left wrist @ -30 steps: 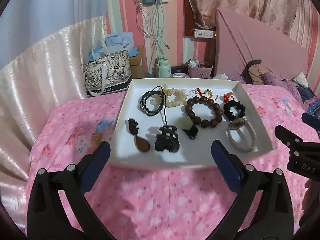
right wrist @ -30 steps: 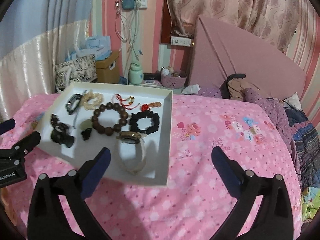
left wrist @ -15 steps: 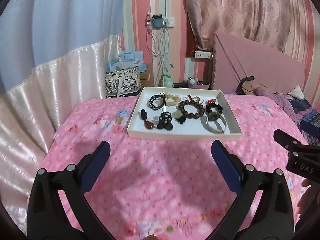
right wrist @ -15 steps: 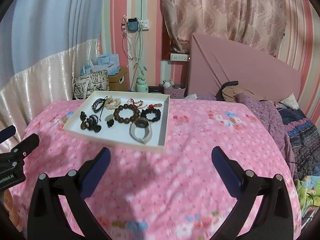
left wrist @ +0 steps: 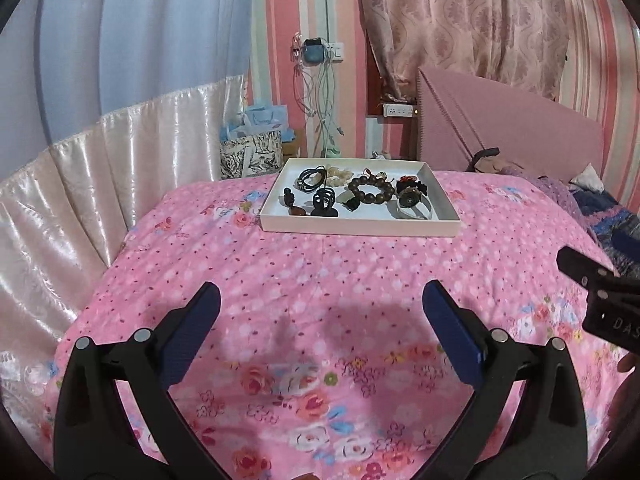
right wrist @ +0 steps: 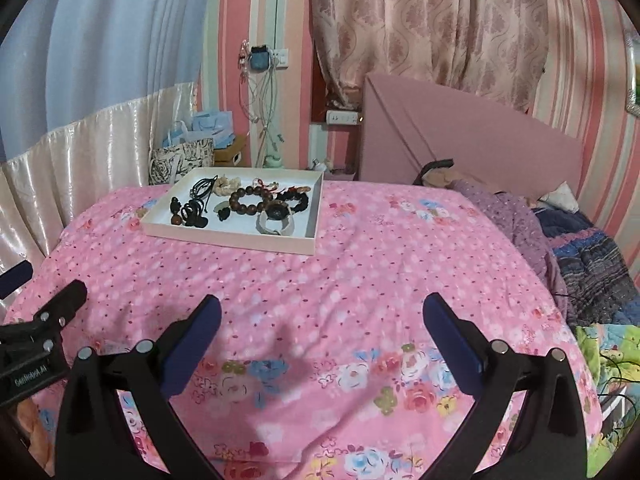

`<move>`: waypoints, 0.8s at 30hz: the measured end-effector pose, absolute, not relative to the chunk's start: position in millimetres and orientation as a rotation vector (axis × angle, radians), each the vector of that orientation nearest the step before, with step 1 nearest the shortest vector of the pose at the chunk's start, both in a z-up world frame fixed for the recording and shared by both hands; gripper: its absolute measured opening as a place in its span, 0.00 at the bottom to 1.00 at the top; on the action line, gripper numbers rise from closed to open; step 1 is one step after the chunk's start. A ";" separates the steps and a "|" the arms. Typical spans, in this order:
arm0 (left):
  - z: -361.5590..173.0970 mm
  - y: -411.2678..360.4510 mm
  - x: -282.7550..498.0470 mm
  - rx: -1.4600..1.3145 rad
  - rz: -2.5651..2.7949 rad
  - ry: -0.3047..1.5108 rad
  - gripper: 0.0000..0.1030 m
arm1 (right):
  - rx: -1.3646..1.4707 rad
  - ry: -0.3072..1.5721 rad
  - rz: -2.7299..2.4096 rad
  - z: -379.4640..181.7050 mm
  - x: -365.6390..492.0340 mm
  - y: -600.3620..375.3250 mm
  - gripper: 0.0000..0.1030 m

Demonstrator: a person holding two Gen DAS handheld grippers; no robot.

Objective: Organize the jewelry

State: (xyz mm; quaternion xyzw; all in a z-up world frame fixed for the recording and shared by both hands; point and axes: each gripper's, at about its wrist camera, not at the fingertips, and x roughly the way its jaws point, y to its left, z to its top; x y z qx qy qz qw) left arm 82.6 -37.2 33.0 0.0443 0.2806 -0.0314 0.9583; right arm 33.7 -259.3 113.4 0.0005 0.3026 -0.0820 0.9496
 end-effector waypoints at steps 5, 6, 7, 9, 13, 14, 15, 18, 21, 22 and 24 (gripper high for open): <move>34.2 -38.6 65.8 0.097 -0.053 0.543 0.97 | -0.006 0.582 -0.174 115.3 20.1 -255.0 0.98; 35.0 -38.7 63.6 0.098 -0.053 0.541 0.97 | -0.002 0.579 -0.169 115.5 18.6 -255.0 0.98; 35.8 -38.4 62.4 0.097 -0.054 0.538 0.97 | 0.000 0.576 -0.165 116.0 17.5 -254.8 0.98; 36.4 -38.4 58.4 0.095 -0.057 0.530 0.97 | -0.003 0.561 -0.168 116.7 13.6 -254.3 0.98; 36.8 -39.6 57.9 0.094 -0.063 0.526 0.97 | 0.001 0.553 -0.180 117.4 11.2 -255.7 0.98; 36.8 -40.8 58.1 0.096 -0.063 0.526 0.97 | 0.003 0.551 -0.183 117.7 11.2 -256.5 0.98; 36.9 -41.3 58.2 0.096 -0.062 0.525 0.97 | 0.005 0.550 -0.185 117.6 11.2 -257.1 0.98; 37.4 -40.8 58.3 0.090 -0.060 0.521 0.97 | 0.008 0.550 -0.186 117.2 11.5 -258.2 0.98; 36.2 -41.8 58.9 0.094 -0.055 0.516 0.97 | 0.009 0.557 -0.184 115.6 12.3 -258.6 0.98; 35.7 -42.2 59.8 0.097 -0.054 0.519 0.97 | 0.009 0.558 -0.185 115.1 12.4 -258.7 0.98; 35.4 -41.5 60.8 0.093 -0.054 0.522 0.97 | 0.009 0.560 -0.186 114.2 12.7 -259.2 0.98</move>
